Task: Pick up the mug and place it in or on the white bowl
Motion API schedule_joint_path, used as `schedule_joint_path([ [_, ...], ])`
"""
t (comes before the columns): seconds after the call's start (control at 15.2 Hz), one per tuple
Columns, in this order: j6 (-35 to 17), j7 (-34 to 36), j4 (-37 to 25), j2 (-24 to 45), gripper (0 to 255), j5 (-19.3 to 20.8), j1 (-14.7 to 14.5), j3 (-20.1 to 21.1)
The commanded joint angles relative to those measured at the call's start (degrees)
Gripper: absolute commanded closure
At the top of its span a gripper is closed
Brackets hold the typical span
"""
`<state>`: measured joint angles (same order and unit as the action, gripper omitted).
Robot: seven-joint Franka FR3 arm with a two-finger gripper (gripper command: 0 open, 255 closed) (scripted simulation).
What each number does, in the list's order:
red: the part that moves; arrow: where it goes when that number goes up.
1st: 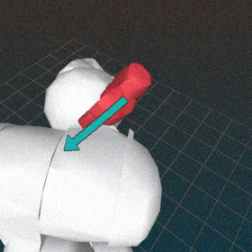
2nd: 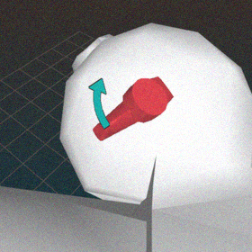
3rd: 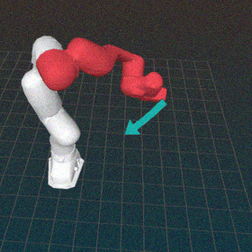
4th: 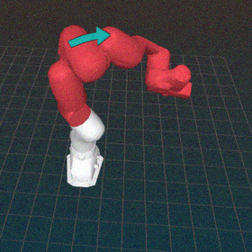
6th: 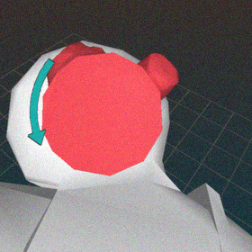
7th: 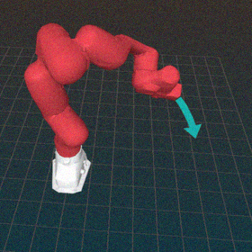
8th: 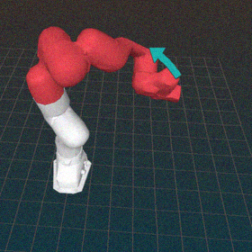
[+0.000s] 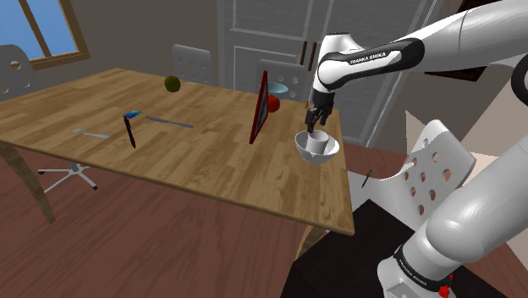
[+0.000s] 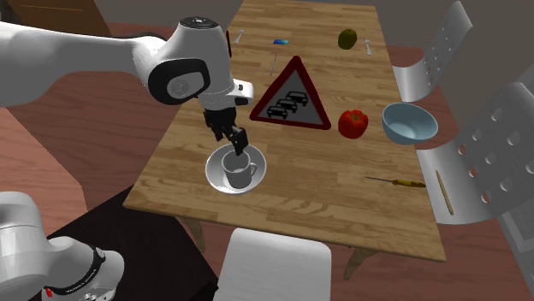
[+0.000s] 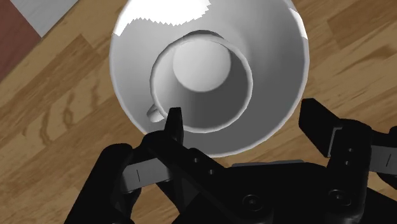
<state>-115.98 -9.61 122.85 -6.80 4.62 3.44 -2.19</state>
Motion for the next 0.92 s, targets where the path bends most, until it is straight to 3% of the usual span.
schedule_joint_path([
  [0.0, 0.0, 0.0, 0.0, 0.0, 0, 0.0, 0.0, 0.0],
  [0.33, 7.3, -0.1, -5.7, -1.6, 0, -0.2, -0.2, 0.3],
  [0.86, 7.3, -0.1, -5.7, -1.6, 0, -0.2, -0.2, 0.3],
])
